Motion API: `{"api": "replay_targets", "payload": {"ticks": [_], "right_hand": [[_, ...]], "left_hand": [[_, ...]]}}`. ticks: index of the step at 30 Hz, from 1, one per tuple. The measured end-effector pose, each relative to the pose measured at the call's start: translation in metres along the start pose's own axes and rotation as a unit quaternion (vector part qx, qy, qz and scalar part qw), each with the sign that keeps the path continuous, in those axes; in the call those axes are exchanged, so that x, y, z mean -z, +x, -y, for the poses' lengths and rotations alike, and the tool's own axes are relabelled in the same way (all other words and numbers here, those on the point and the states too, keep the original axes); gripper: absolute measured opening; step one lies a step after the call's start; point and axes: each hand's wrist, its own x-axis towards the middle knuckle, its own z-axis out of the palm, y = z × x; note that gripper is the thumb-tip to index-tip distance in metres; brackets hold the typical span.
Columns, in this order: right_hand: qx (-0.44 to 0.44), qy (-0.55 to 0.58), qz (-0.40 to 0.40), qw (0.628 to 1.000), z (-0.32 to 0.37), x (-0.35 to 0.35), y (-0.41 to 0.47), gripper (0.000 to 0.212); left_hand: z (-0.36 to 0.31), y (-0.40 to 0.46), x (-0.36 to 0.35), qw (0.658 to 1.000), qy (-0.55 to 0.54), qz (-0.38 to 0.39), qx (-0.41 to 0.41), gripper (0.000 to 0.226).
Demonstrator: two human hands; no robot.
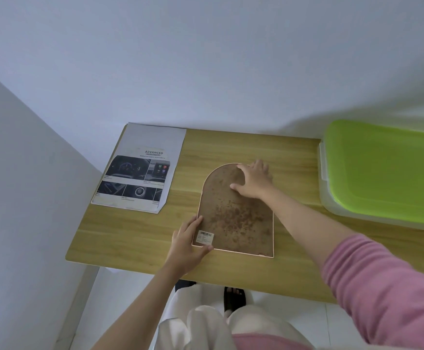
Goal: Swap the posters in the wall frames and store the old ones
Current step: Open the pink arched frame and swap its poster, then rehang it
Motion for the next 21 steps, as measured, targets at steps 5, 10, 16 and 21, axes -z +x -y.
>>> {"api": "replay_targets", "payload": {"ticks": [5, 10, 16, 21], "right_hand": [[0.0, -0.013, 0.025, 1.0, 0.0, 0.008, 0.01, 0.078], [-0.047, 0.041, 0.067, 0.996, 0.009, 0.017, 0.019, 0.081], [-0.069, 0.053, 0.115, 0.99, 0.011, 0.029, 0.032, 0.084], [-0.045, 0.078, 0.103, 0.991, 0.009, 0.03, 0.033, 0.081]], "left_hand": [[0.001, -0.001, -0.002, 1.0, 0.012, -0.001, 0.0, 0.08], [-0.006, -0.001, -0.001, 0.999, 0.037, -0.01, 0.012, 0.08], [-0.009, -0.002, -0.001, 0.999, 0.051, -0.006, 0.016, 0.079], [-0.01, -0.003, -0.002, 0.998, 0.063, -0.007, 0.011, 0.08]]}}
